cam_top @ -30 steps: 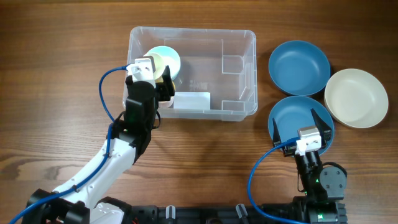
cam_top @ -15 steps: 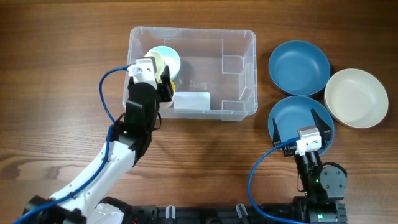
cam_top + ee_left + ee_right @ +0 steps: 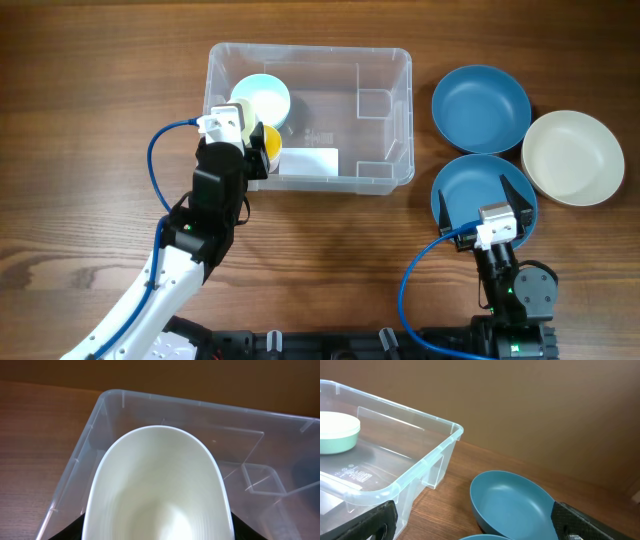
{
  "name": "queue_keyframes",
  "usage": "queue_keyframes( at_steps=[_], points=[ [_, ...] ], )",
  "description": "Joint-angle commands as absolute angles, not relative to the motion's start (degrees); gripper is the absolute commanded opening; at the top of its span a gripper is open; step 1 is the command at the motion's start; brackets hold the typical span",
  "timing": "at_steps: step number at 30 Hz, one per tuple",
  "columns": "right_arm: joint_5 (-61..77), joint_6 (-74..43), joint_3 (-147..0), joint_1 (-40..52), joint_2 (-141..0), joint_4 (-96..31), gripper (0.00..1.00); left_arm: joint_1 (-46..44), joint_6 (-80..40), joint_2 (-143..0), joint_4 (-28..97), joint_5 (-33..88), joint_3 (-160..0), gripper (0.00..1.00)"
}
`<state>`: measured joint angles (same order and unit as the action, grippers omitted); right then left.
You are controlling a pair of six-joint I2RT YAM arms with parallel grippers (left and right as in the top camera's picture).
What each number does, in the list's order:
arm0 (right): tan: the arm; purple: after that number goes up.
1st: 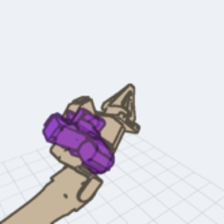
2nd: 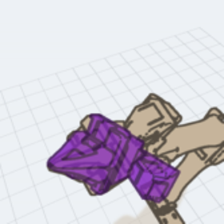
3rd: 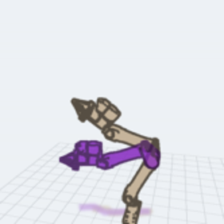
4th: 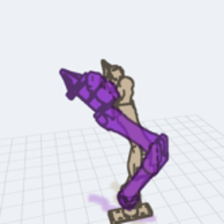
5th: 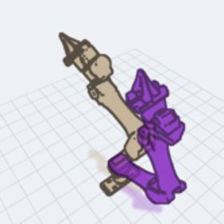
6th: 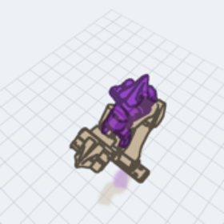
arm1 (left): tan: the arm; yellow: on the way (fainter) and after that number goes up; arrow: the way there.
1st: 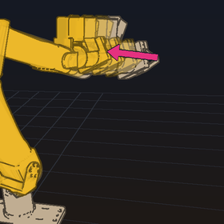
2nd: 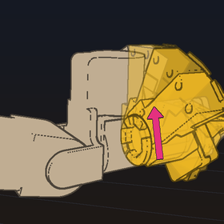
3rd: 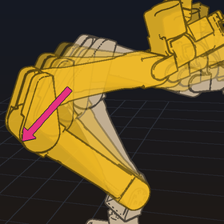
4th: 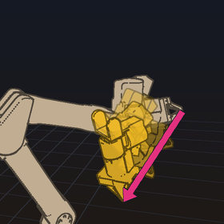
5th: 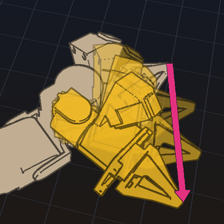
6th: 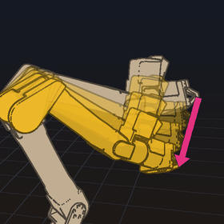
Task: Pack container
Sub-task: 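Lower the white cup onto the yellow cup and open the left gripper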
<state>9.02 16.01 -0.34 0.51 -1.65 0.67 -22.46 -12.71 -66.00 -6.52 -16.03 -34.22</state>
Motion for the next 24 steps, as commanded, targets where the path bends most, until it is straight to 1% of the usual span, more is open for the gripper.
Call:
queue_keyframes(
  at_steps=[1, 8, 15, 17, 19, 20, 22, 24],
  points=[
    [9.98, 16.49, -0.30, 0.84, -1.78, 0.80, 1.00, -22.81, -12.49, -65.25, -6.11, -13.91, -33.95, 0.54],
    [9.98, 16.49, -0.30, 0.84, -1.78, 0.80, 1.00, -23.53, -12.47, -66.39, -7.01, -12.25, -33.95, 0.56],
    [9.98, 16.49, -0.30, 0.84, -1.78, 0.80, 1.00, -23.53, -12.49, -67.64, -6.33, -12.25, -33.95, 0.55],
    [9.98, 16.49, -0.30, 0.84, -1.78, 0.80, 1.00, -23.53, -12.47, -67.64, -6.02, -12.27, -33.95, 0.60],
    [9.98, 16.49, -0.30, 0.84, -1.78, 0.80, 1.00, -23.53, -12.45, -67.61, -5.80, -12.27, -33.95, 0.69],
    [9.98, 16.49, -0.30, 0.84, -1.78, 0.80, 1.00, -23.53, -12.45, -67.61, -5.69, -12.27, -33.95, 0.72],
    [9.98, 16.47, -0.30, 0.84, -1.78, 0.80, 1.00, -23.53, -12.45, -67.61, -5.67, -12.27, -33.95, 0.74],
    [9.98, 16.47, -0.30, 0.84, -1.78, 0.80, 1.00, -23.53, -12.43, -67.61, -5.69, -12.29, -33.95, 0.75]
  ],
)
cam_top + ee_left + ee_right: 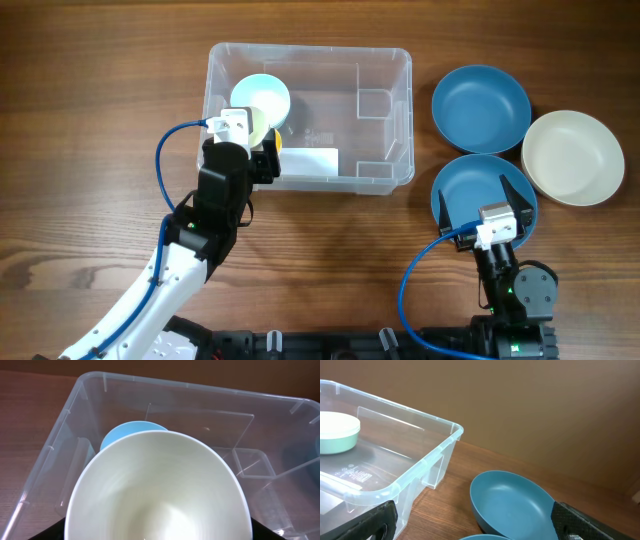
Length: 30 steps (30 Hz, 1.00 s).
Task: Pack container
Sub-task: 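Lower the white cup onto the yellow cup and open the left gripper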
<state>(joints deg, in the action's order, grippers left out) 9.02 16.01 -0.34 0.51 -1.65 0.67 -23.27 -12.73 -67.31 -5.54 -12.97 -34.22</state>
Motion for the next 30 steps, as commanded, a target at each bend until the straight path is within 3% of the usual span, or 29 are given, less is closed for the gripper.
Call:
queue_keyframes(
  at_steps=[1, 15, 30],
  points=[
    [9.98, 16.47, -0.30, 0.84, -1.78, 0.80, 1.00, -23.53, -12.43, -67.61, -5.67, -12.29, -33.95, 0.75],
    [9.98, 16.49, -0.30, 0.84, -1.78, 0.80, 1.00, -23.53, -12.43, -67.61, -4.78, -12.27, -33.95, 0.84],
    [9.98, 16.49, -0.30, 0.84, -1.78, 0.80, 1.00, -23.53, -12.38, -65.39, -7.05, -17.63, -33.98, 0.82]
  ],
)
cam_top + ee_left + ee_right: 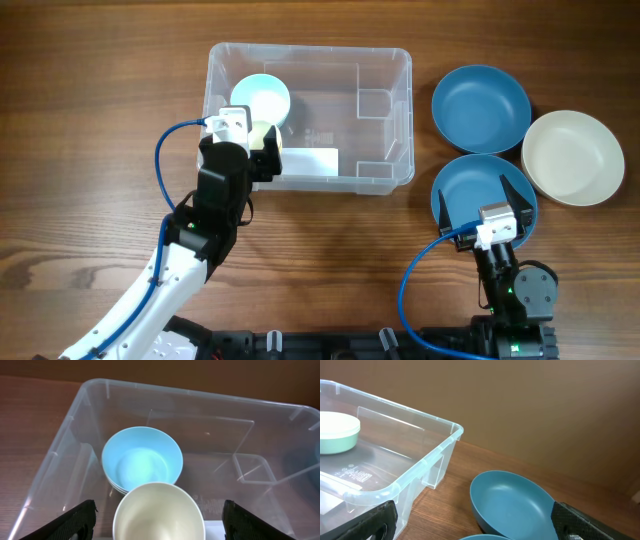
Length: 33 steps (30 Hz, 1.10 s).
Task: Pack container
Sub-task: 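Lower the white cup onto the yellow cup and open the left gripper, then raise the left gripper out of the bin and retract it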
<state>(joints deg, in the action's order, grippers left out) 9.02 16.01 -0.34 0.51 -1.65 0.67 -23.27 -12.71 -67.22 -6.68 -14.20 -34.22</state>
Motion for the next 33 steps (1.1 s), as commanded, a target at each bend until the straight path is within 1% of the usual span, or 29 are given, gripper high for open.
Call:
queue_keyframes(
  at_steps=[1, 9, 10, 12, 13, 19, 21, 23, 25, 27, 29, 33],
  points=[
    [9.98, 16.49, -0.30, 0.84, -1.78, 0.80, 1.00, -23.53, -12.38, -64.60, -7.03, -17.72, -33.98, 0.82],
    [9.98, 16.47, -0.30, 0.84, -1.78, 0.80, 1.00, -24.71, -12.43, -57.82, -6.13, -17.41, -33.98, 0.82],
    [9.98, 16.47, -0.30, 0.84, -1.78, 0.80, 1.00, -25.34, -12.40, -56.47, -6.09, -17.41, -33.98, 0.85],
    [9.98, 16.47, -0.30, 0.84, -1.78, 0.80, 1.00, -26.63, -12.38, -51.68, -6.31, -17.63, -33.98, 0.96],
    [9.98, 16.49, -0.30, 0.84, -1.78, 0.80, 1.00, -26.63, -12.38, -48.88, -6.35, -17.96, -33.98, 0.99],
    [9.98, 16.47, -0.30, 0.84, -1.78, 0.80, 1.00, -26.48, -12.40, -31.97, -2.17, -21.91, -33.98, 1.00],
    [9.98, 16.49, -0.30, 0.84, -1.78, 0.80, 1.00, -26.48, -12.40, -27.59, 0.19, -25.87, -33.98, 1.00],
    [9.98, 16.47, -0.30, 0.84, -1.78, 0.80, 1.00, -26.48, -12.40, -24.73, 3.01, -33.56, -33.98, 1.00],
    [9.98, 16.47, -0.30, 0.84, -1.78, 0.80, 0.99, -26.48, -12.43, -23.83, 5.63, -39.07, -33.98, 1.00],
    [9.98, 16.49, -0.30, 0.84, -1.78, 0.80, 1.00, -26.48, -12.40, -24.12, 6.44, -38.92, -33.98, 1.00],
    [9.98, 16.49, -0.30, 0.84, -1.78, 0.80, 1.00, -26.26, -12.69, -24.77, 10.07, -41.74, -33.95, 1.00],
    [9.98, 16.49, -0.30, 0.84, -1.78, 0.80, 1.00, -25.87, -22.39, -25.06, 19.38, -42.57, -33.95, 1.00]
  ],
)
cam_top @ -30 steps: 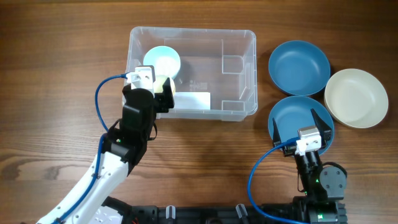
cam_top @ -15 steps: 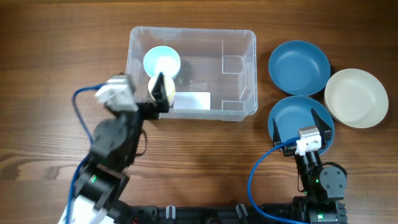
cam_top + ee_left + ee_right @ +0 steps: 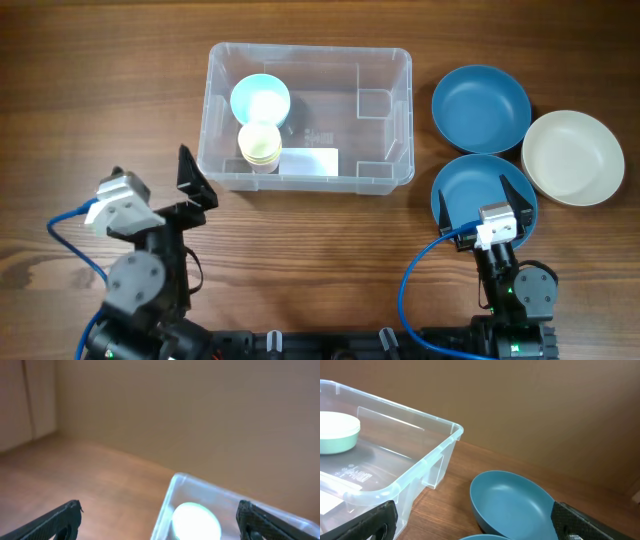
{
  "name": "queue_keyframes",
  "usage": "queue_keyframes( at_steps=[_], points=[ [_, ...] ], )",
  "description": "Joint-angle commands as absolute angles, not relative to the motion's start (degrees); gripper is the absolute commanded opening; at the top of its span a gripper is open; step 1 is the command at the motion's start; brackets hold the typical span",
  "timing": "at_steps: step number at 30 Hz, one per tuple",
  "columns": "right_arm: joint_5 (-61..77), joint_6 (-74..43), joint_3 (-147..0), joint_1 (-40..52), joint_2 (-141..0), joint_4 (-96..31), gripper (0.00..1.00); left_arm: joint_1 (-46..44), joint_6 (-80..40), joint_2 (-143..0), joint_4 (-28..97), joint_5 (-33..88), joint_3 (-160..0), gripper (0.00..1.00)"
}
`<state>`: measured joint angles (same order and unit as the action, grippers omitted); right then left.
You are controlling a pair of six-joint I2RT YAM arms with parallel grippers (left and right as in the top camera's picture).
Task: Pack container
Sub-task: 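Raise the left gripper out of the bin and retract it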
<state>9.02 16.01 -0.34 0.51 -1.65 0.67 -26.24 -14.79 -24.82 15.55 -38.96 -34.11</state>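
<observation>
The clear plastic container [image 3: 405, 120] stands at the table's back middle. In its left end are a light blue bowl [image 3: 260, 98] and, just in front of it, a cream cup [image 3: 259, 143] standing upright. My left gripper [image 3: 152, 172] is open and empty at the front left, clear of the container. In its wrist view, the left gripper [image 3: 157, 510] looks toward the container's corner [image 3: 175, 480] and the pale bowl [image 3: 196, 521]. My right gripper [image 3: 480, 195] is open over a near blue bowl [image 3: 483, 178]; the right gripper [image 3: 472, 520] holds nothing.
A second blue bowl [image 3: 480, 95] and a cream bowl [image 3: 572, 157] lie right of the container. A white label [image 3: 308, 160] lies against the container's front wall. In the right wrist view the far blue bowl [image 3: 512, 502] sits beside the container [image 3: 435, 445].
My left gripper, which stood open at the container's front left wall over the cream cup, is now back at the table's front left. The cup stays in the container. The right arm is unmoved.
My left gripper first held the cream cup over the container's left end, then lower, beside the light blue bowl. Then it was open with the cup standing inside. Now the arm is withdrawn and the cup remains. The right arm stayed still throughout.
</observation>
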Motion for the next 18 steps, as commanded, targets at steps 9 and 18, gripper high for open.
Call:
queue_keyframes(
  at_steps=[9, 18],
  points=[
    [9.98, 16.47, -0.30, 0.84, -1.78, 0.80, 1.00, -25.89, -27.92, -23.92, 24.29, -42.59, -33.95, 1.00],
    [9.98, 16.47, -0.30, 0.84, -1.78, 0.80, 1.00, -25.87, -27.88, -22.22, 25.65, -44.47, -33.95, 1.00]
  ],
)
